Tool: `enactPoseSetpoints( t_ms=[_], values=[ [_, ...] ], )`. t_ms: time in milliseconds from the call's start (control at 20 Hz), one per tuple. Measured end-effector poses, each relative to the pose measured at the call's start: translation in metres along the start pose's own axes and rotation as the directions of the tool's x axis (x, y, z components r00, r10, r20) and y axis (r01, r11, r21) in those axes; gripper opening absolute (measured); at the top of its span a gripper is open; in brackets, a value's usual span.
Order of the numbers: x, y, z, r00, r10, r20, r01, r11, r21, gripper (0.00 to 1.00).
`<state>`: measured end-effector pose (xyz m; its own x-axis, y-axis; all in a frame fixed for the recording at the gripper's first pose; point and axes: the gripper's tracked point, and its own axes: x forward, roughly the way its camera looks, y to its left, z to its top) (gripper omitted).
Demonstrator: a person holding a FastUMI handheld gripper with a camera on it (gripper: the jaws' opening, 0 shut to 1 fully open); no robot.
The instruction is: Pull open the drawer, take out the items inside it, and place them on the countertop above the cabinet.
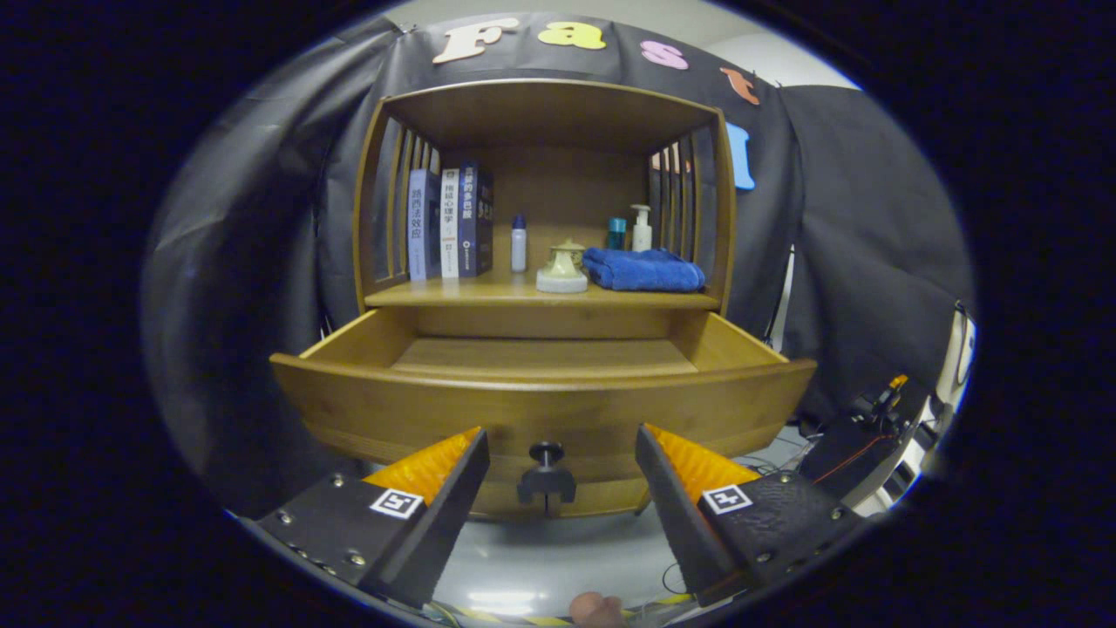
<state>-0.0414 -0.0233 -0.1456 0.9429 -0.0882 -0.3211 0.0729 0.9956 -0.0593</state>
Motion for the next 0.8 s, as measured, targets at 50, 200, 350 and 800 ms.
enactPoseSetpoints(
  t_ms=[50, 200, 350, 800],
  values=[
    [0.002, -0.005, -0.008, 1.000, -0.014, -0.004, 0.014, 1.000, 0.020, 1.00],
    [0.013, -0.007, -0.025, 1.000, 0.010, 0.010, -0.011, 0.996, 0.088, 1.00],
    [0.026, -0.009, -0.039, 1.000, 0.028, 0.012, -0.030, 0.989, 0.146, 1.00],
    [0.064, 0.032, -0.053, 0.993, 0.104, -0.049, -0.100, 0.993, 0.068, 1.00]
  ],
)
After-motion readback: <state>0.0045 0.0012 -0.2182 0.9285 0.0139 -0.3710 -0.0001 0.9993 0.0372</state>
